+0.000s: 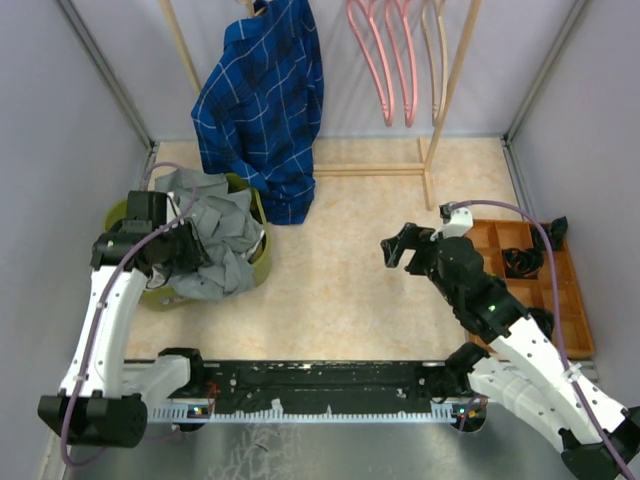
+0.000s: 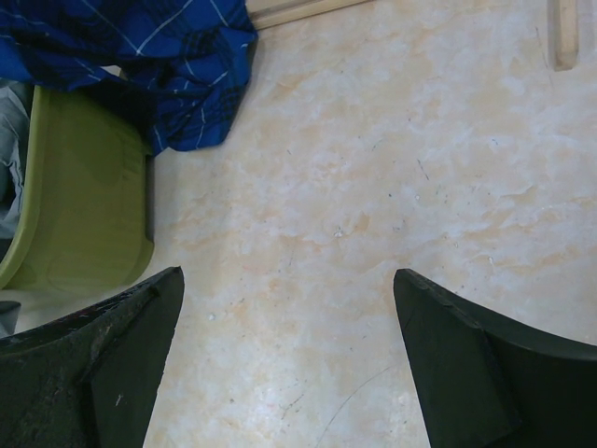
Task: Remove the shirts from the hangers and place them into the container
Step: Place the shirt in the bin.
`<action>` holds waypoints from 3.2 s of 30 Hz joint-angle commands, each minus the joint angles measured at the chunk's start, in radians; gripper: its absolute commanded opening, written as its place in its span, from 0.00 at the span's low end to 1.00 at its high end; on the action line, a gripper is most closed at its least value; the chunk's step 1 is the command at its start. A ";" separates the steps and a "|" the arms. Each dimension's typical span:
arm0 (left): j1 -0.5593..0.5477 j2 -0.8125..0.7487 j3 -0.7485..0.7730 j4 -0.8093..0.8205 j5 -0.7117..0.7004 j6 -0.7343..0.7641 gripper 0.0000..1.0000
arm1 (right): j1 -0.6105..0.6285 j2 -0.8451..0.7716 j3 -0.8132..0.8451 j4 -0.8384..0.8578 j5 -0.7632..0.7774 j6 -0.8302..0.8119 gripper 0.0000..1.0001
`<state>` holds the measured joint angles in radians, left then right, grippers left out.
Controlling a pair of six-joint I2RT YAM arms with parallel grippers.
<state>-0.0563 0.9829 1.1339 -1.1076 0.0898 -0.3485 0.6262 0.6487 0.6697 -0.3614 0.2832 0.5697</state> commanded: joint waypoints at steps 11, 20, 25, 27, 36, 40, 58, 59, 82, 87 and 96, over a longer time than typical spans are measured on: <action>0.005 0.150 0.177 0.141 -0.368 0.063 0.00 | 0.003 -0.088 0.045 -0.012 0.071 -0.020 0.95; 0.010 0.210 0.011 0.324 -0.464 0.072 0.00 | 0.003 -0.086 0.036 0.000 0.063 -0.014 0.95; 0.010 0.337 -0.120 0.325 -0.175 0.058 0.12 | 0.003 -0.087 0.032 0.001 0.062 -0.017 0.95; 0.010 0.385 -0.138 0.304 -0.106 0.058 0.18 | 0.003 -0.084 0.033 0.002 0.061 -0.016 0.95; 0.013 0.302 0.083 0.223 -0.266 0.085 0.52 | 0.003 -0.093 0.031 -0.007 0.072 -0.021 0.95; 0.015 0.239 0.172 0.258 -0.322 0.099 0.71 | 0.003 -0.096 0.031 -0.010 0.074 -0.021 0.96; 0.182 0.408 0.056 0.530 -0.106 0.067 0.87 | 0.003 -0.029 0.079 0.161 -0.337 -0.115 0.92; 0.182 0.410 0.032 0.531 -0.100 0.066 0.86 | 0.003 -0.005 0.092 0.167 -0.372 -0.118 0.92; 0.184 0.035 0.072 0.567 0.079 0.041 0.95 | 0.271 0.572 0.644 0.198 -0.110 -0.248 0.97; 0.183 0.066 0.135 0.822 0.336 -0.012 0.95 | 0.295 0.586 0.641 0.225 -0.127 -0.239 0.99; 0.171 0.278 0.252 1.145 0.488 -0.141 0.91 | 0.296 0.428 0.464 0.248 -0.072 -0.270 0.99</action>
<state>0.1204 1.1702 1.3178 -0.1551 0.4355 -0.4206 0.9154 1.1629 1.1660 -0.1669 0.1493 0.3359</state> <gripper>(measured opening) 0.929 0.990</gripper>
